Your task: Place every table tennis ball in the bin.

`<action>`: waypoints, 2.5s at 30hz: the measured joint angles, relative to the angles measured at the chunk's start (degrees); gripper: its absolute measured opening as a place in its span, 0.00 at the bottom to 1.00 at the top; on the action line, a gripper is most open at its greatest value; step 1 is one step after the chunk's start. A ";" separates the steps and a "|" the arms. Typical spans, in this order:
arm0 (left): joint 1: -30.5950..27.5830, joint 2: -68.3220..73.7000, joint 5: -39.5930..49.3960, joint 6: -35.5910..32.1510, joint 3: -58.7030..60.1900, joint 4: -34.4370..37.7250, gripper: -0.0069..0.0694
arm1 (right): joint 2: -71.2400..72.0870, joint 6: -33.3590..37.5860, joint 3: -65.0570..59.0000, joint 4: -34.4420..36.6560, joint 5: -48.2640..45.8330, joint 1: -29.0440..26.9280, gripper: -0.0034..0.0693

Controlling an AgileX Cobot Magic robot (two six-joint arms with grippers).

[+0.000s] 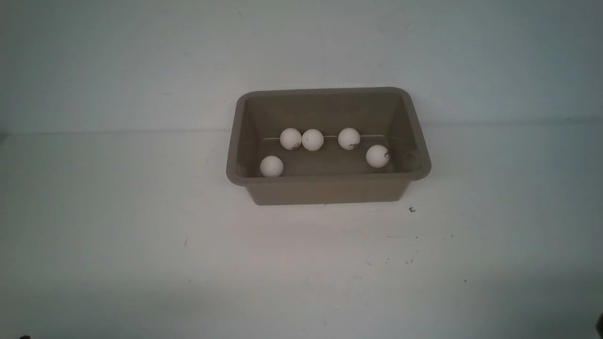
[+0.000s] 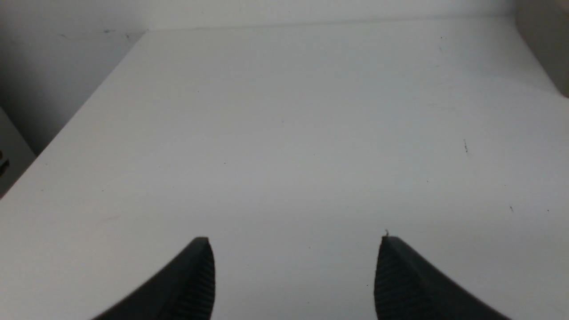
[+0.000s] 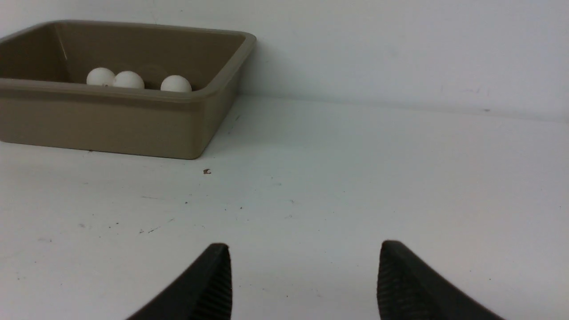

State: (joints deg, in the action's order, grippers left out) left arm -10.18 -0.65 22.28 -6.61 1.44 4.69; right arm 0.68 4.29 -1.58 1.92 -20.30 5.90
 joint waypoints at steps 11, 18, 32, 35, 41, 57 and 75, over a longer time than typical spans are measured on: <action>0.00 0.00 0.00 0.00 0.00 0.00 0.66 | 0.00 -0.11 0.06 -0.25 -0.58 0.00 0.61; 0.00 0.00 0.00 0.00 0.00 0.00 0.66 | 0.00 -0.18 0.10 -0.25 -0.62 0.00 0.61; 0.00 0.00 0.00 0.00 0.00 0.00 0.66 | 0.00 -0.18 0.10 -0.25 -0.65 0.00 0.61; 0.00 0.00 0.00 0.00 0.00 0.00 0.66 | 0.00 -0.18 0.10 -0.25 -0.65 0.00 0.61; 0.00 0.00 0.00 0.00 0.00 0.00 0.66 | 0.00 -0.18 0.10 -0.25 -0.65 0.00 0.61; 1.07 0.00 0.00 0.00 0.00 0.00 0.66 | 0.00 -0.18 0.10 -0.25 -0.69 0.00 0.61; 3.44 0.00 0.00 0.00 0.00 0.00 0.66 | 0.00 -0.18 0.10 -0.25 -0.69 0.00 0.61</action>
State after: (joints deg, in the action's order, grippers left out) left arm -6.74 -0.65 22.28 -6.61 1.44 4.69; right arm 0.68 4.11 -1.47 1.67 -20.99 5.90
